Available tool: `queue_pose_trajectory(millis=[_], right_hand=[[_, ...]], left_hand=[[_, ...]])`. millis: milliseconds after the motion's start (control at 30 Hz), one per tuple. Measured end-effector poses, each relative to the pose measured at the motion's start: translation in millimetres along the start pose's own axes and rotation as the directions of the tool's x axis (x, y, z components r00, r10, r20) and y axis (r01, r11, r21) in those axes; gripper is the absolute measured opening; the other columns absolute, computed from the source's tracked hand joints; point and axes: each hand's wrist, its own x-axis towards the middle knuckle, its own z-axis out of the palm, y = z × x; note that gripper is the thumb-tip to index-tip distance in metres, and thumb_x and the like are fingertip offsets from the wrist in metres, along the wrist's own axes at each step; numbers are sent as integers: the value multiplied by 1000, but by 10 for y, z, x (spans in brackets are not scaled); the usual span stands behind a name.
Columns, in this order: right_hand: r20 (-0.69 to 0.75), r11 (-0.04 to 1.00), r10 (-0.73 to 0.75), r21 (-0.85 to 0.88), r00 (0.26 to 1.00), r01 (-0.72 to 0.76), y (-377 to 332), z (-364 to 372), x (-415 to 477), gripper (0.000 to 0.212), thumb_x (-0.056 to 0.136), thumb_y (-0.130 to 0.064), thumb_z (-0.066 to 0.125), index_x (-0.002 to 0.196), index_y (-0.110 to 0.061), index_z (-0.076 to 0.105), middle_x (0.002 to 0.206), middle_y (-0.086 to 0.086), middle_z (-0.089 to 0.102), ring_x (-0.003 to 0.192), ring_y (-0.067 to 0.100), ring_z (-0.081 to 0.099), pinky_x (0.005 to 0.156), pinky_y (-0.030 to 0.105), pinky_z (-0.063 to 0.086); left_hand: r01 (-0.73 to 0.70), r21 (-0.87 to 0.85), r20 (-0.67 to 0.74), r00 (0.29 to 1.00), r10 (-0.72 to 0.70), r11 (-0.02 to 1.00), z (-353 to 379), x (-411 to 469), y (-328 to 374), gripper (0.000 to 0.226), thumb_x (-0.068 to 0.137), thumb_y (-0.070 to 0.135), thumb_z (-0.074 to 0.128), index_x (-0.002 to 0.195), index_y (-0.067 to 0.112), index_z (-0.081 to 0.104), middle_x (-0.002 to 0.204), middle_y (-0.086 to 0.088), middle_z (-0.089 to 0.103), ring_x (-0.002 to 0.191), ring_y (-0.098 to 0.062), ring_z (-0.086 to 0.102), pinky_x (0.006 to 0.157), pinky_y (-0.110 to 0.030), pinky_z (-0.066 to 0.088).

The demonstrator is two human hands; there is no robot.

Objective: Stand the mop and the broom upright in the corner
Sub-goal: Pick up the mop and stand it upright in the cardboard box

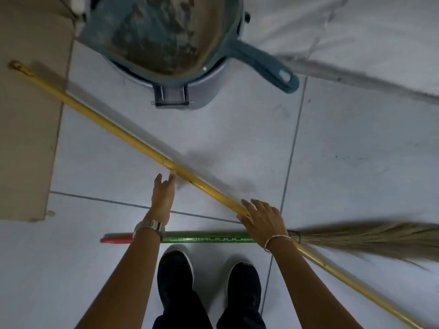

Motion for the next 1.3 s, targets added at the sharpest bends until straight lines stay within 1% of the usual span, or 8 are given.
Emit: queue_pose_trajectory(millis=[133,267,467,700,867,1067,1200,1300], right_hand=[[82,972,67,220,994,-83,-20,129,132,40,94,-40,36,129,-21,35,116,15,57,99,31,57,86,45,49],[69,953,58,293,996,-76,-111,-18,-85,30,93,-36,41,116,-16,44,103,16,59,88,32,58,73,39,48],[84,946,24,321,996,-50,-199,-741,-890,28,93,-37,40,112,-17,47,100,14,59,85,33,60,69,39,48],[-3,893,-55,448,998,50,-357,-2060,-1994,22,94,-24,43,113,-14,49,95,18,61,84,32,59,79,43,49],[-232,859,-131,458,964,227,-806,-3340,-2814,4,93,-24,45,94,-28,46,72,3,51,62,17,47,63,32,43],[-497,823,-177,398,849,405,-1385,-4685,-3982,21,94,-26,43,78,-40,42,72,4,54,64,19,51,58,19,42],[-628,801,-210,328,749,500,-1795,-5258,-4724,21,94,-20,44,80,-35,42,70,7,54,64,29,55,65,41,51],[-708,785,-241,260,664,562,-2182,-5556,-5197,23,94,-21,44,77,-36,40,70,4,55,72,36,61,66,43,53]], left_hand=[[87,-397,95,994,-54,914,38,231,37,63,97,32,43,148,22,8,154,-10,25,139,-28,29,111,-51,28],[27,-519,62,998,7,855,-65,-41,192,49,99,29,39,144,26,22,145,-13,38,128,-31,43,96,-52,43],[-237,-438,-19,967,255,867,-338,-1171,654,44,97,24,44,138,24,28,109,-3,57,100,-25,63,74,-50,58],[-438,-429,28,868,496,790,-460,-2873,1727,39,97,22,44,132,27,30,109,-7,57,93,-22,66,64,-39,62],[-595,-462,43,725,688,657,-727,-4256,2944,27,95,23,48,107,46,42,97,-6,59,86,-25,66,61,-42,61],[-755,-468,82,479,874,458,-1138,-6071,4156,42,93,25,52,133,28,37,105,-10,60,87,-25,67,52,-32,58],[-829,-465,96,300,949,310,-1517,-7185,4592,44,93,24,53,135,26,38,103,-8,62,93,-31,67,50,-34,57],[-873,-450,96,161,982,187,-1917,-7909,4760,45,93,25,53,136,25,38,95,-4,64,89,-29,67,53,-36,57]])
